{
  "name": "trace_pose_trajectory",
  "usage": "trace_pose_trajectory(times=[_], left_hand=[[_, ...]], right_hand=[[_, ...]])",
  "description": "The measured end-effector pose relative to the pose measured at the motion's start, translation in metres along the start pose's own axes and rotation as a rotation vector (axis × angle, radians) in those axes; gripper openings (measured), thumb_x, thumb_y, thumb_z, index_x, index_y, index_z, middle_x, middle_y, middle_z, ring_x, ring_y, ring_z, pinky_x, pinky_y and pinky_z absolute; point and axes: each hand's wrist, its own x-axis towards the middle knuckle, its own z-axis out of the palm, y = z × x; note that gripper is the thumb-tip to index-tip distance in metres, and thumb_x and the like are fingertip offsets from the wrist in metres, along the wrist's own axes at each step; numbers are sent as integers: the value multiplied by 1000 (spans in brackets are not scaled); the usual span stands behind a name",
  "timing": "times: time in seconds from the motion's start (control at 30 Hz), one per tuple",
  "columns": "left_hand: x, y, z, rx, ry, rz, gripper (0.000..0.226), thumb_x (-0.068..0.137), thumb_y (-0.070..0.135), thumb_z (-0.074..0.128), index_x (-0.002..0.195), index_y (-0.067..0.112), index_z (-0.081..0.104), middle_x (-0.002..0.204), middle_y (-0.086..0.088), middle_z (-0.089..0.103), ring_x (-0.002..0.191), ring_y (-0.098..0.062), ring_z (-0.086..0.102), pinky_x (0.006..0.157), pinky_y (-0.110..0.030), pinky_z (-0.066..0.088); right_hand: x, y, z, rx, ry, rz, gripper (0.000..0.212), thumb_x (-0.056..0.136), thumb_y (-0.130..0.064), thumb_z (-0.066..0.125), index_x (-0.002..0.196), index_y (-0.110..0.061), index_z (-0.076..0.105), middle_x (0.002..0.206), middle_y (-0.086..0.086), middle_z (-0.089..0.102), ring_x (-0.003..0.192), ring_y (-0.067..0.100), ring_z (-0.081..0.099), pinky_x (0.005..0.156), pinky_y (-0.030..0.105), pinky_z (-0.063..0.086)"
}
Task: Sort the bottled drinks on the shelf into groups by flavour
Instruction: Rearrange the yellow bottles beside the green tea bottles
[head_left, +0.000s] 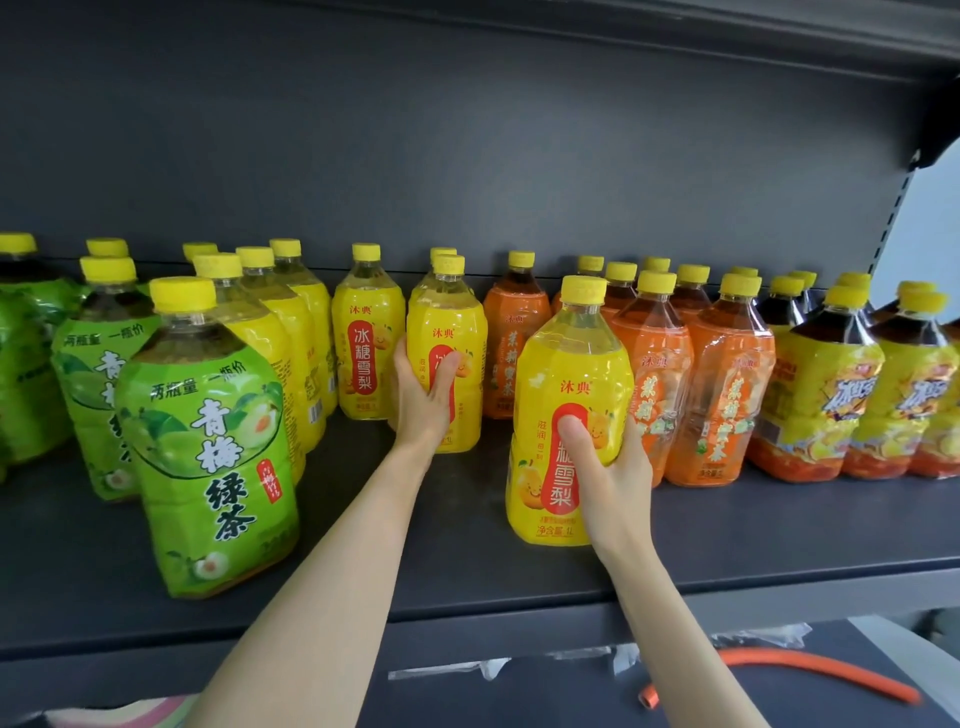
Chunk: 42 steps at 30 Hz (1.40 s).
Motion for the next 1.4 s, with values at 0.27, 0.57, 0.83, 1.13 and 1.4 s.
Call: trace_pose_trajectory(times=[0.27, 0.57, 0.83, 1.13, 1.4], left_hand=[[-16, 15, -21, -60, -1, -149, 72, 86, 62, 44, 147, 29, 24, 150, 1, 33, 136, -21, 33, 108, -47, 34], [-44, 41, -34, -252, -216, -47, 81, 76, 80, 33, 142, 33, 34, 137, 1, 51, 120, -18, 54, 100, -43, 46], [-35, 39, -38, -72, -198, 89, 77, 77, 62, 31, 147, 32, 19, 147, 2, 36, 128, -13, 40, 88, -21, 39], [-29, 37, -34, -45, -177, 105, 72, 80, 59, 34, 145, 29, 23, 143, 1, 40, 123, -14, 44, 90, -26, 40], [-26, 33, -31, -27, -128, 123, 54, 94, 43, 38, 143, 26, 26, 131, 6, 43, 113, -8, 45, 81, -15, 42]], right_hand=[[-1, -3, 13, -35, -119, -19, 63, 76, -54, 49, 132, -34, 27, 110, -17, 59, 93, 5, 66, 68, 16, 55], [8, 0, 67, -63, -356, 45, 86, 74, -62, 50, 146, -29, 17, 130, -5, 56, 111, 13, 61, 92, 33, 54], [19, 0, 68, 41, -509, 123, 73, 97, -34, 47, 150, -30, -2, 126, -14, 52, 112, 7, 59, 85, 21, 54], [31, 5, 65, -49, -558, 133, 75, 97, -38, 45, 151, -29, -7, 124, -17, 49, 108, 4, 58, 91, 25, 51], [35, 10, 65, -56, -573, 112, 62, 97, -36, 43, 146, -34, 6, 123, -21, 48, 108, 4, 58, 86, 21, 53]])
